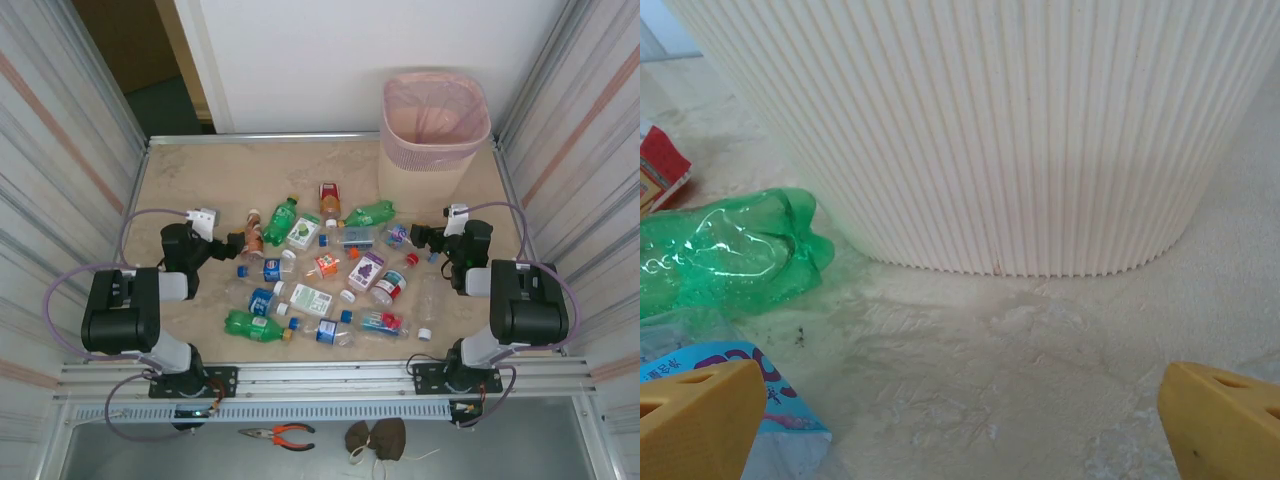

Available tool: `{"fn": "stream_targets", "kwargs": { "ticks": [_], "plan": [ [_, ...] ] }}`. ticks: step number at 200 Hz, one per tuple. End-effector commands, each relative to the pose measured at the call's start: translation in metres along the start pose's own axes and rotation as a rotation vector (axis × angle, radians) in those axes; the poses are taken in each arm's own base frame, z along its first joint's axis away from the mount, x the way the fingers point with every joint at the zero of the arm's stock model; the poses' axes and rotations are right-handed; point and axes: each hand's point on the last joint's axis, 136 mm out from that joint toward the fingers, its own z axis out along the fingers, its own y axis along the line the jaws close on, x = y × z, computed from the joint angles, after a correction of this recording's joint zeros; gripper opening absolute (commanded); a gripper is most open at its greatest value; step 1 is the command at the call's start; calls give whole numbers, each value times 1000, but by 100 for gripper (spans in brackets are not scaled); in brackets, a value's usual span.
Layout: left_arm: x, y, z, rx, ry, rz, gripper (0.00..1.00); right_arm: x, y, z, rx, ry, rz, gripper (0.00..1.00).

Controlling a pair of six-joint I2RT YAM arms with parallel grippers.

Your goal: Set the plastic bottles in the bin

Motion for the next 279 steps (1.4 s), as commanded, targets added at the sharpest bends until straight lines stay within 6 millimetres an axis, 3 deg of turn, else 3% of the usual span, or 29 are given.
{"fn": "stream_targets", "kwargs": {
  "ticks": [1,114,142,208,233,279],
  "plan": [
    [-7,-4,-1,8,-29,40,99,-1,1,-2,-14,-11,-14,99],
    [-7,-4,-1,8,-27,37,99,-1,0,-2,-12,-12,-15,99],
    [-6,14,0,-78,-19,-10,99,-1,0,-2,-15,-11,-11,99],
    [-5,15,1,-109,-3,0,98,-2,-1,-2,-4,-17,-14,99],
    [-12,13,-1,-108,-5,11,99,-6,-5,-4,37,-10,-8,99],
    [-31,31,-22,-244,-12,-46,99,-22,-6,-16,72,-28,6,99]
  ]
}}
